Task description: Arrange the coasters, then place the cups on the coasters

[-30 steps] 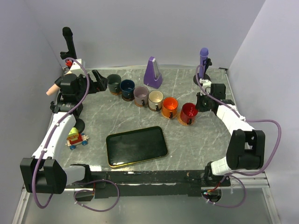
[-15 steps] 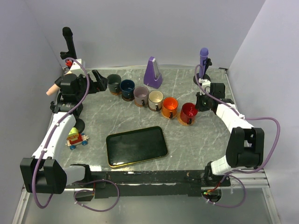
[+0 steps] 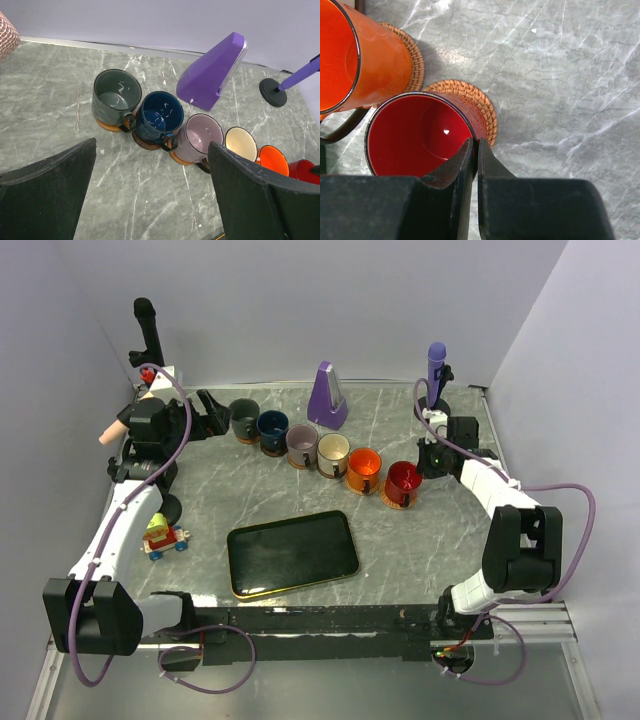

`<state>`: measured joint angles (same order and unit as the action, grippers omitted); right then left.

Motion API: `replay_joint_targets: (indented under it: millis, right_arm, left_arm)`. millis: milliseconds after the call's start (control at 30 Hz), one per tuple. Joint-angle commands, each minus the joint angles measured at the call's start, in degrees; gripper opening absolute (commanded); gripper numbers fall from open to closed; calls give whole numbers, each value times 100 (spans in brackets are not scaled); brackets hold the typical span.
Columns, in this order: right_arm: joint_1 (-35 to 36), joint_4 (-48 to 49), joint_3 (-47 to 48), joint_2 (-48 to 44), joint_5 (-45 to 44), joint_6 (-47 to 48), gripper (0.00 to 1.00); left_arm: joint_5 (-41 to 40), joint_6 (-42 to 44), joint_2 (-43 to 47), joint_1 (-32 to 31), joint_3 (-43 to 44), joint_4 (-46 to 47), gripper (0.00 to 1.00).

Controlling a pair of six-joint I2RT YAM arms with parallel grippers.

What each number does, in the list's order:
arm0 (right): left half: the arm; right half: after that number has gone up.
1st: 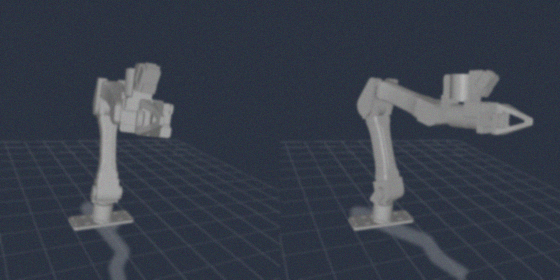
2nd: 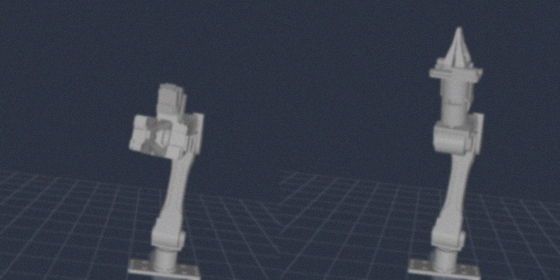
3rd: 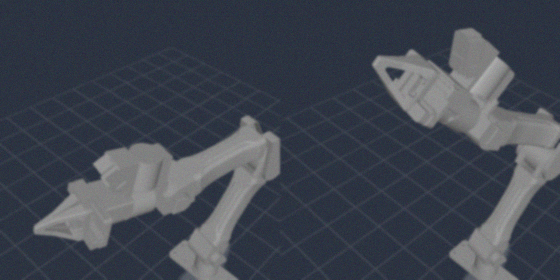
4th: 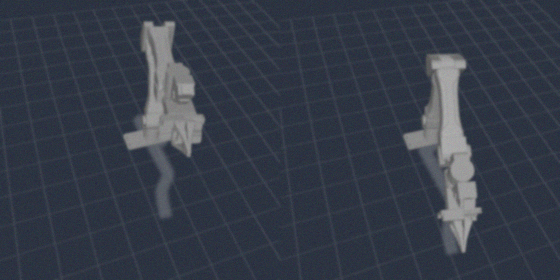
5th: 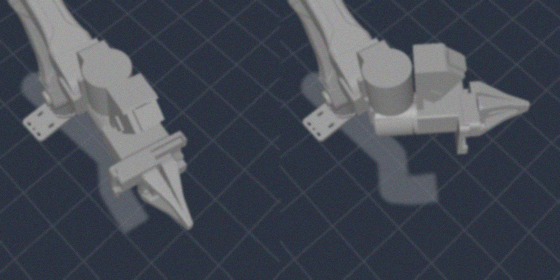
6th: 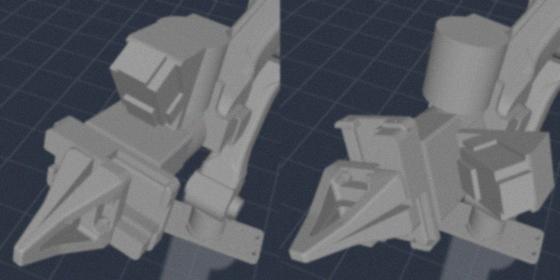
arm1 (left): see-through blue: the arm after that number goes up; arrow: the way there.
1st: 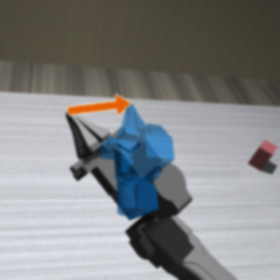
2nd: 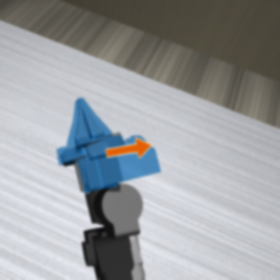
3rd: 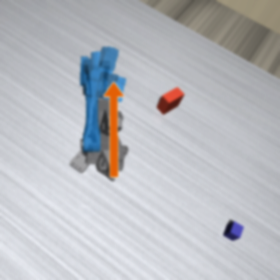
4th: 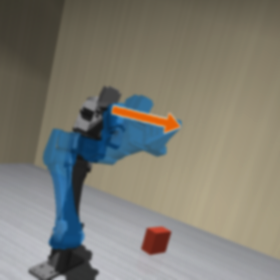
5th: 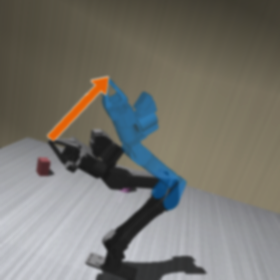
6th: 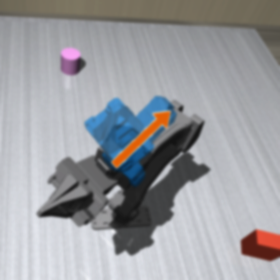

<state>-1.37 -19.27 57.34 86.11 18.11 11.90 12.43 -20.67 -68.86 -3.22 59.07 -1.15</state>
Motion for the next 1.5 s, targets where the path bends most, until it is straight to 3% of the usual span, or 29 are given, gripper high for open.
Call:
replay_joint_targets:
  millis: [0,467,733,1000,1167,1467]
  right_arm:
    - [40,239,400,20,132,58,0]
    - [58,116,506,126,158,58,4]
    - [66,63,532,143,149,40,15]
    - [66,107,497,82,97,14,30]
    - [75,177,436,-6,105,-4,51]
    - [75,353,243,-374,-44,-74,63]
  left_arm:
    - [120,28,22,-3,78,238,97]
    - [137,28,4,-3,79,238,96]
    - [129,27,-5,-3,87,229,97]
    - [129,28,-31,-12,105,212,97]
    - [120,36,-40,-12,96,211,97]
    - [32,36,-57,-3,96,211,97]
